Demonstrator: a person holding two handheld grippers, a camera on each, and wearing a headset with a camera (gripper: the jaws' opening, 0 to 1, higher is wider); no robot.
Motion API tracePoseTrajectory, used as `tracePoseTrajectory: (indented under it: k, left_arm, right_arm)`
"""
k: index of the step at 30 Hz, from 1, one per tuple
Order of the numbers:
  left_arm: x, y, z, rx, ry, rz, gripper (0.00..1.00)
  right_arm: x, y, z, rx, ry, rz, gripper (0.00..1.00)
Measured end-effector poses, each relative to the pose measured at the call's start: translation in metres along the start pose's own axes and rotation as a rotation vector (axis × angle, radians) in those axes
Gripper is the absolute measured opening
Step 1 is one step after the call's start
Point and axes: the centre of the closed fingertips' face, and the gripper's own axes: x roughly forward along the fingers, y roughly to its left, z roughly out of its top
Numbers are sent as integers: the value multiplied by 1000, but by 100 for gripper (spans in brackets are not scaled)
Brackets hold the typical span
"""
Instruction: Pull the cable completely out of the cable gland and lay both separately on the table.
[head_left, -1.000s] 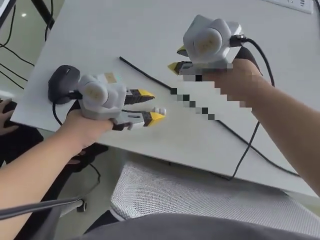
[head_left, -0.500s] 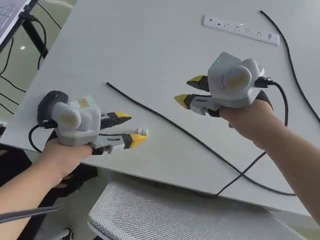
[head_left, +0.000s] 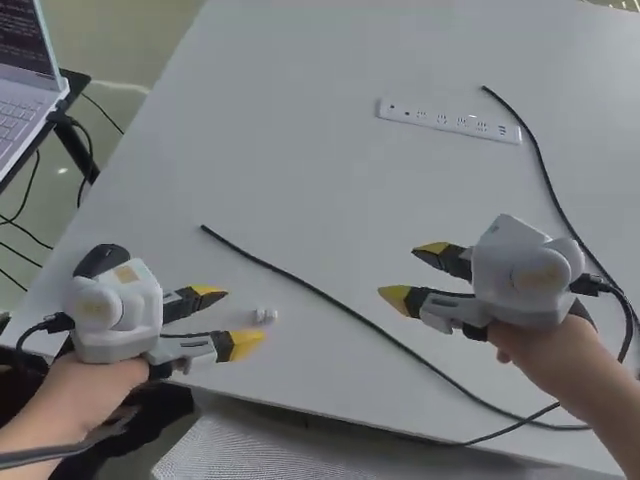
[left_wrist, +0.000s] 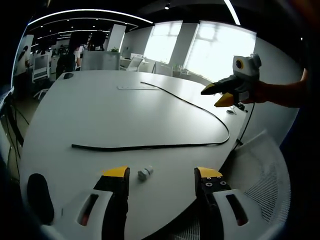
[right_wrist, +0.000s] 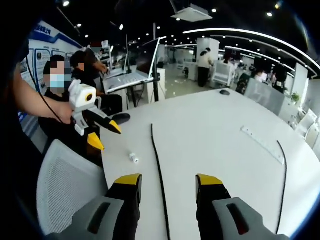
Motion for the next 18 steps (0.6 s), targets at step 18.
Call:
tracePoseTrajectory:
  k: [18]
  left_arm:
    - [-20,-21,1,11,30,84,68]
  right_arm:
    - [-69,-8,-59,97,-40,-42,53]
